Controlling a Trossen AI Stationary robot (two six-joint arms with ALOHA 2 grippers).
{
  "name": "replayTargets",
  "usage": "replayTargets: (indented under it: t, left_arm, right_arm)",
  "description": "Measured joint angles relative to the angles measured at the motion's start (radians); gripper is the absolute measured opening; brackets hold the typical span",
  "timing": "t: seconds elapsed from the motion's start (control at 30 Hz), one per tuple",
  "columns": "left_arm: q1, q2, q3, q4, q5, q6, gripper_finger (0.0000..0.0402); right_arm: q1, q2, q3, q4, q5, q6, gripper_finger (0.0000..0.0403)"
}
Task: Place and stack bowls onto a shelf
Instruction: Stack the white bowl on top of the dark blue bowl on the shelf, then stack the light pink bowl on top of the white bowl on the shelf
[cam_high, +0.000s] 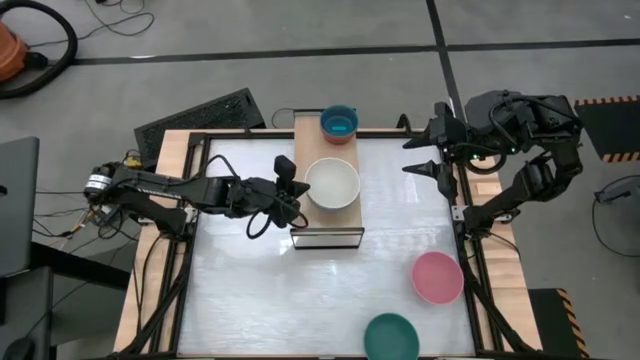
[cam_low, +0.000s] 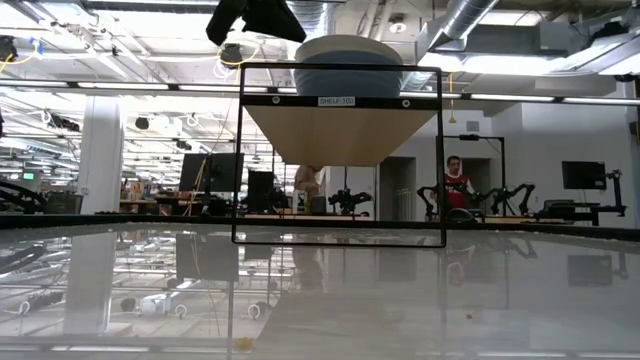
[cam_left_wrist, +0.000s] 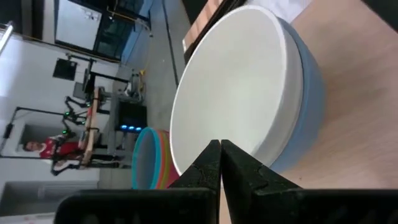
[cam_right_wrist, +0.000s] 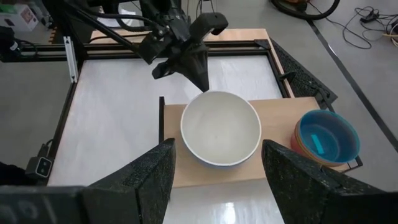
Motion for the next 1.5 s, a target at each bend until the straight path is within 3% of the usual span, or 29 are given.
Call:
replayTargets:
  t: [0.63,0.83,1.03,1.2,1.37,1.5]
  left_arm:
    - [0.010,0.001,0.000,-0.070,0.093,-0.087,0.0000]
    - [0.007,0.001,0.001,-0.065,0.016,-0.067,0.0000]
    - [-0.034,0.001,0.082,-0.064,-0.096,-0.062,0.0000]
    - [-0.070,0.001,0.195,-0.062,-0.135,-0.106,0.0000]
    - [-0.081,-0.003,0.273,-0.091,-0.135,-0.185,0.0000]
    - [-0.082,-0.014,0.294,-0.102,-0.131,-0.233,0.0000]
  right_arm:
    - [0.000,0.000,0.000,0.001,0.000,0.009,0.0265]
    - [0.000,0.000,0.000,0.000,0.000,0.022,0.0265]
    - [0.000,0.014,-0.002,-0.093,0.000,0.231,0.0265]
    - [0.048,0.001,-0.147,-0.083,0.019,0.482,0.0265]
    - [0.099,-0.035,-0.459,-0.089,0.094,0.840,0.0265]
    - [0.156,-0.031,-0.717,-0.090,0.045,1.036,0.0265]
